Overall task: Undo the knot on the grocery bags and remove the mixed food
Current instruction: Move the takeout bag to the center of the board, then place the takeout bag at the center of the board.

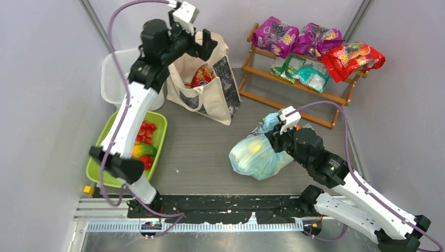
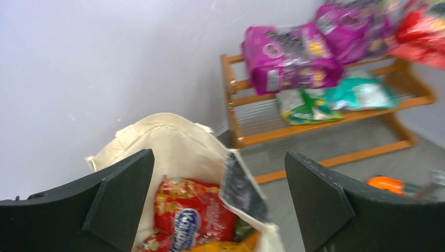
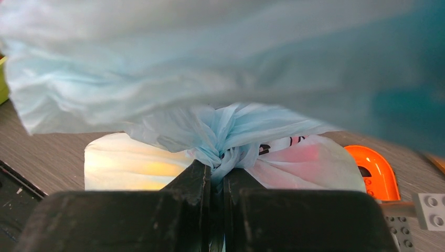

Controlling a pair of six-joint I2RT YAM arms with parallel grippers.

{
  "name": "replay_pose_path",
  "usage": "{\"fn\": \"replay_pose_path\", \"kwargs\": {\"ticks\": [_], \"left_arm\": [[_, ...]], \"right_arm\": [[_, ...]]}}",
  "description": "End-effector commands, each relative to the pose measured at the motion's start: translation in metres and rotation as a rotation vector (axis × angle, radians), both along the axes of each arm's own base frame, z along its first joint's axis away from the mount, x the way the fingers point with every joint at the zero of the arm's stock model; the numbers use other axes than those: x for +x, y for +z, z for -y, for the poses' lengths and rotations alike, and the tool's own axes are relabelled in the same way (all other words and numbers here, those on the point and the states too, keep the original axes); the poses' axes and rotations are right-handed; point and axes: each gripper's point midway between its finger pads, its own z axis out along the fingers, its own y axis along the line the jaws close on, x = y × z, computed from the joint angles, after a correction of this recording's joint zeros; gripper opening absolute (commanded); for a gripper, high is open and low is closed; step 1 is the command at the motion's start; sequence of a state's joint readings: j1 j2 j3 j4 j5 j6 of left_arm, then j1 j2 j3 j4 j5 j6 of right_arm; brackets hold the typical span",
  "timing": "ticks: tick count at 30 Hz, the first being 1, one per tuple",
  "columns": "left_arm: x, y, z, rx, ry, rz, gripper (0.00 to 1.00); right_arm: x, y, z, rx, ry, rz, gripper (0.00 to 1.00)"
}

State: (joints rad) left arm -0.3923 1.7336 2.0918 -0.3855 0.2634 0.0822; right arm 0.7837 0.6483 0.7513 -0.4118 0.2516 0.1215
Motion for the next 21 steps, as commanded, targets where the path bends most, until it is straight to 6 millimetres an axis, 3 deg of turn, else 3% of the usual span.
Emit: {"fn": "replay_pose_path", "kwargs": {"ticks": [1,4,5,11,17,21], "left_arm": [[-0.08,0.036,-0.008,-0.203,-0.083,-0.032,1.0],[-0.111,-0.004,-0.023,-0.199,-0.063,-0.1,1.0],[-0.118,-0.026,-0.032,-0.174,-0.035,-0.142,1.0],[-0.155,-0.094,-0.091,-0.091,0.139,-0.34,1.0],[-0.178,-0.12,-0.101,-0.048,0.132,-0.394,1.0],[-0.172,-0.127,-0.111,-0.029,0.182,-0.337,1.0]], "right_arm": [[0.006,0.054,-0.021,0.168,0.032,0.115,0.05],[0.006,0.056,-0.033,0.21,0.042,0.114,0.05],[0.005,0.052,-0.039,0.219,0.038,0.097,0.05],[0.008,0.058,-0.077,0.351,0.024,0.077,0.05],[0.019,0.051,-0.115,0.352,-0.017,0.068,0.05],[0.029,0.031,-0.132,0.319,-0.048,0.041,0.05]]}}
